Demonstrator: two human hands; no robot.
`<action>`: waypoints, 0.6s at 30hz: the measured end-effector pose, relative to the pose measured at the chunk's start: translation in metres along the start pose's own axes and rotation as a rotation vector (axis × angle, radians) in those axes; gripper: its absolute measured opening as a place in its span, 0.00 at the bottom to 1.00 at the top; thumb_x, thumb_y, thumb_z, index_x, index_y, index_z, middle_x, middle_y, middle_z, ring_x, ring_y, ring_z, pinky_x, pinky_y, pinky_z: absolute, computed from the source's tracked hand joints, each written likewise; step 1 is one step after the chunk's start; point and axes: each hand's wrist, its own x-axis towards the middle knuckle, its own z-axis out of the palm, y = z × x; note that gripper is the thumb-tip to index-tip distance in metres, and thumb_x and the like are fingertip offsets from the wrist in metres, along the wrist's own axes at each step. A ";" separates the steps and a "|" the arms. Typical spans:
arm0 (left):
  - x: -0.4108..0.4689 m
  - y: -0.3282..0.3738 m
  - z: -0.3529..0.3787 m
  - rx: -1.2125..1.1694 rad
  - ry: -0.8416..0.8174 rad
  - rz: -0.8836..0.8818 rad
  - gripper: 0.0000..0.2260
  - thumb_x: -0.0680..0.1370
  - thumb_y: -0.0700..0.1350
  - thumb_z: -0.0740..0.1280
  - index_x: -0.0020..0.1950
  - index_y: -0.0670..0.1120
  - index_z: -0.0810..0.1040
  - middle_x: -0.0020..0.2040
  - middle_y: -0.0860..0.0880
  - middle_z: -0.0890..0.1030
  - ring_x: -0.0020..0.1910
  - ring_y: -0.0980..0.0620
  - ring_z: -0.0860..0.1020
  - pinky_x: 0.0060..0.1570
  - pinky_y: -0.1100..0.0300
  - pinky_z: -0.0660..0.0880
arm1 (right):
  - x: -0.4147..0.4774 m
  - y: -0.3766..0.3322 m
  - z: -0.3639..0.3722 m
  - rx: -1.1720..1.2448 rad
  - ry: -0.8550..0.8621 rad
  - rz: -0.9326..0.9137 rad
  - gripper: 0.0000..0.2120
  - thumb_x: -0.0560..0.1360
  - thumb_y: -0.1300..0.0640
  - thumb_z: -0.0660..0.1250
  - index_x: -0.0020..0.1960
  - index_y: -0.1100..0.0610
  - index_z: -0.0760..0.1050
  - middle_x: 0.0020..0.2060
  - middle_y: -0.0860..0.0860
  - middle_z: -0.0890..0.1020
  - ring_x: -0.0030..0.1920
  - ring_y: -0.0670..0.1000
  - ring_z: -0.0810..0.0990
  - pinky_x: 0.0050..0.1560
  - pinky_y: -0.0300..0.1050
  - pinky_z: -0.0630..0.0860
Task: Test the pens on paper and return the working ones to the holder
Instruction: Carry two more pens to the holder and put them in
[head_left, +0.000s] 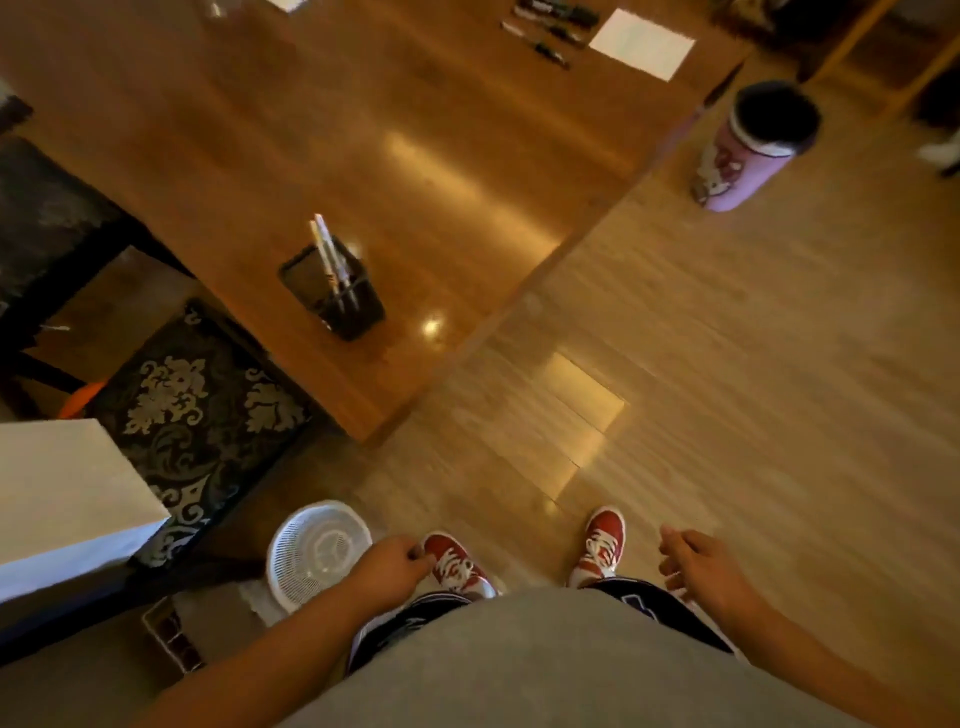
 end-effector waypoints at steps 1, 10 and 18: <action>0.004 0.018 0.006 0.003 -0.004 0.011 0.07 0.77 0.49 0.66 0.40 0.49 0.76 0.39 0.52 0.80 0.38 0.56 0.77 0.37 0.62 0.71 | 0.001 0.017 -0.013 0.030 0.006 0.037 0.17 0.81 0.49 0.61 0.47 0.62 0.78 0.39 0.61 0.82 0.34 0.57 0.79 0.37 0.49 0.74; 0.023 0.188 0.068 0.046 -0.042 0.160 0.08 0.78 0.45 0.66 0.42 0.42 0.78 0.40 0.42 0.81 0.43 0.44 0.80 0.48 0.47 0.78 | 0.041 0.117 -0.130 0.145 0.006 0.219 0.17 0.81 0.49 0.62 0.46 0.63 0.77 0.39 0.60 0.82 0.36 0.60 0.81 0.37 0.50 0.75; 0.032 0.251 0.067 0.100 0.042 0.141 0.08 0.77 0.48 0.67 0.39 0.48 0.76 0.37 0.49 0.80 0.40 0.51 0.78 0.45 0.53 0.74 | 0.116 0.054 -0.214 0.120 -0.031 0.055 0.15 0.80 0.49 0.63 0.47 0.62 0.77 0.36 0.58 0.81 0.32 0.55 0.78 0.33 0.45 0.72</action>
